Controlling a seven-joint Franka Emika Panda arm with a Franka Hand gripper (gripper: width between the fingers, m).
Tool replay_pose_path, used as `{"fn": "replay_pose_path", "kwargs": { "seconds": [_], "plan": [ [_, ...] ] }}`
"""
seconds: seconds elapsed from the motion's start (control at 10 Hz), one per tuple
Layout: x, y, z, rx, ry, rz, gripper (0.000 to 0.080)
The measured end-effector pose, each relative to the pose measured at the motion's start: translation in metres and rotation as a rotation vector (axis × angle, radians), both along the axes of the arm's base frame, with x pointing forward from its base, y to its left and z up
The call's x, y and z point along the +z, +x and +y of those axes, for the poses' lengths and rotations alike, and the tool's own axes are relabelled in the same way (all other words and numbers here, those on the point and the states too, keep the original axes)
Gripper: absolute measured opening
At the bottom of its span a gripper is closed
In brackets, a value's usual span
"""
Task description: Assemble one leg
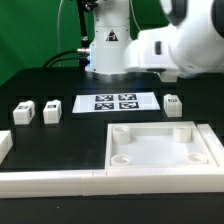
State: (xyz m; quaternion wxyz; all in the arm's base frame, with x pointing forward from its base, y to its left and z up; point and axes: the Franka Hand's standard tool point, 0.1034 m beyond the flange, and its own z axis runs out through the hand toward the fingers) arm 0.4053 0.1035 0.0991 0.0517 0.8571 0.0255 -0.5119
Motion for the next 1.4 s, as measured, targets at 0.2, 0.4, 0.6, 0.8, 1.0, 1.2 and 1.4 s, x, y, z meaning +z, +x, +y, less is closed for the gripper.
{"fn": "replay_pose_path", "kwargs": {
  "seconds": [0.2, 0.4, 0.6, 0.8, 1.0, 1.2, 1.4],
  "plan": [
    [0.009, 0.012, -0.004, 0.0, 0.022, -0.053, 0.029],
    [-0.001, 0.03, 0.001, -0.003, 0.045, -0.202, 0.0291],
    [0.003, 0.036, 0.003, -0.006, 0.078, -0.441, 0.0291],
    [0.003, 0.056, -0.004, 0.04, 0.135, -0.604, 0.0291],
    [0.006, 0.074, -0.003, 0.051, 0.17, -0.795, 0.0291],
    [0.011, 0.088, -0.001, 0.053, 0.196, -0.997, 0.0291],
    [0.025, 0.114, -0.001, 0.056, 0.219, -1.154, 0.0291]
  ]
}}
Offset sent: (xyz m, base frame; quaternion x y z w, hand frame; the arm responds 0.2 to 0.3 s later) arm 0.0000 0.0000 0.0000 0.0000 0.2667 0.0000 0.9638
